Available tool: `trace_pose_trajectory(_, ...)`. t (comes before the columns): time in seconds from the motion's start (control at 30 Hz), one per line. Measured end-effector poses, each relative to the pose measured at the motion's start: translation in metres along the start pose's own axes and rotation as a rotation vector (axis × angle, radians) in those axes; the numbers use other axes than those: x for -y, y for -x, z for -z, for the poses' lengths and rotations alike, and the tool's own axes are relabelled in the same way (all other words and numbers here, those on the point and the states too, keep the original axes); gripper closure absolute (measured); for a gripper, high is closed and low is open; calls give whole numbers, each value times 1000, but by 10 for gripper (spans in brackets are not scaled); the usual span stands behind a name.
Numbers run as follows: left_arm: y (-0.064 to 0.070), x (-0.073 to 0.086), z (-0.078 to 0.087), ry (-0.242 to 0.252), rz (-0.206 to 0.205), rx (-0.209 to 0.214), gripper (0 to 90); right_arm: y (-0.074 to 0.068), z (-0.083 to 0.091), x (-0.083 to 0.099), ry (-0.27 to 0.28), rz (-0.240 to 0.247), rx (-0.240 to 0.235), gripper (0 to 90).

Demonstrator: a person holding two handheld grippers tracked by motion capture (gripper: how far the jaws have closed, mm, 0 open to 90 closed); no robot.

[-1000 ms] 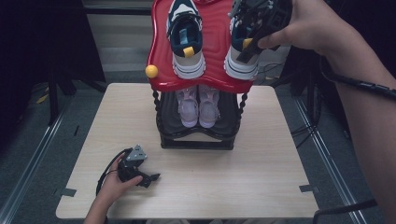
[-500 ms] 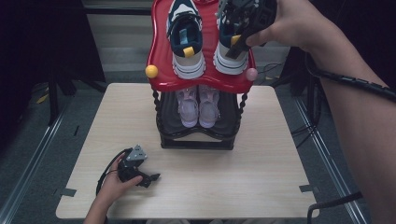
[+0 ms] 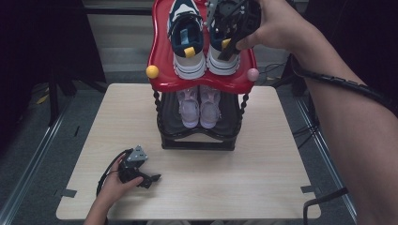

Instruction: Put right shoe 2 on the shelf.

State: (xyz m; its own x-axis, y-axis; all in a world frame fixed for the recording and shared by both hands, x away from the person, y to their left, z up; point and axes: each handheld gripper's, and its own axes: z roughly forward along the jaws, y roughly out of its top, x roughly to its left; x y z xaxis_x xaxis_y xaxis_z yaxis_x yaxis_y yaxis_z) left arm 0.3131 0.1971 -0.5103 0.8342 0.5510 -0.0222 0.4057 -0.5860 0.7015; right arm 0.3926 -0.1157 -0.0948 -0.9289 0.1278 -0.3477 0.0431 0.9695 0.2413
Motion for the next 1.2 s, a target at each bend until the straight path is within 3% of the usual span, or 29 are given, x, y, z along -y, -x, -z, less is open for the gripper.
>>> trace_pose_trajectory(0.17, 0, 0, 0, 1, -2, -1, 0, 1, -5, -1, -11, 10, 2, 713)
trace_pose_trajectory(0.7, 0, 0, 0, 1, -1, -1, 0, -2, -11, 8, 18, -32, -18, 710)
trace_pose_trajectory(1.03, 0, 0, 0, 0, -2, -1, 0, -3, -11, 9, 4, -48, -2, 684)
trace_pose_trajectory(1.2, 0, 0, 0, -1, -3, -1, 0, -3, -4, 12, 47, -91, 6, 640)
